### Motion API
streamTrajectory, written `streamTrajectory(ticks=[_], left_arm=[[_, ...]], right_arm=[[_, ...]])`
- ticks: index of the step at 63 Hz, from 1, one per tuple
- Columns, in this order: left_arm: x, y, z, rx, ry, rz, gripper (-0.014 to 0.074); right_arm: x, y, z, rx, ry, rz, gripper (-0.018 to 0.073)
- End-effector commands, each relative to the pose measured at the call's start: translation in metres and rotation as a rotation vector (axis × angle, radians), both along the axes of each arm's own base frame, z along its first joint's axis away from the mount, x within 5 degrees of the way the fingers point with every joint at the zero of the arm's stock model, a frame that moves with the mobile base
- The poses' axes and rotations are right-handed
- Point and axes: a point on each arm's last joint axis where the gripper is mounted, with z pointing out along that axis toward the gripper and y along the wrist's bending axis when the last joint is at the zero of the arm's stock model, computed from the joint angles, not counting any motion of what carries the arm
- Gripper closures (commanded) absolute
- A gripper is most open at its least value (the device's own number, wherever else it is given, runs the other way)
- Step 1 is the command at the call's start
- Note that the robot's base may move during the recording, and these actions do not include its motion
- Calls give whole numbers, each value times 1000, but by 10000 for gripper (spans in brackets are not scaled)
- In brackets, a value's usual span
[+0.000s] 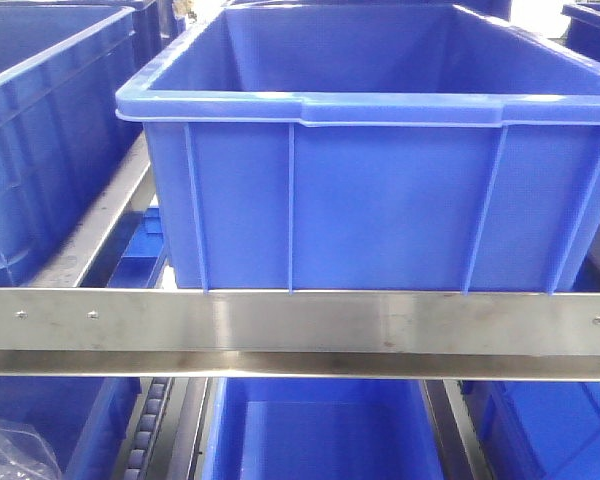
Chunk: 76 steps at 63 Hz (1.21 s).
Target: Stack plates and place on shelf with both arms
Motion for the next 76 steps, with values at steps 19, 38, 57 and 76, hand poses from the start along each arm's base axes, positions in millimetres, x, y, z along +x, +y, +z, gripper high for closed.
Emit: streamTrajectory(ticks=[19, 38, 57, 76], left_arm=[[4, -1, 16, -20, -103, 0, 508], [4, -1, 16, -20, -103, 0, 508], [-3, 0, 18, 5, -142, -9, 508], [-50, 9, -17, 23, -424, 27, 508]], right_arm=[[-2, 0, 13, -13, -109, -3, 511], [-2, 0, 13, -13, -109, -3, 511], [-2, 0, 13, -13, -109, -3, 511], [-2, 0, 13, -13, -109, -3, 511]])
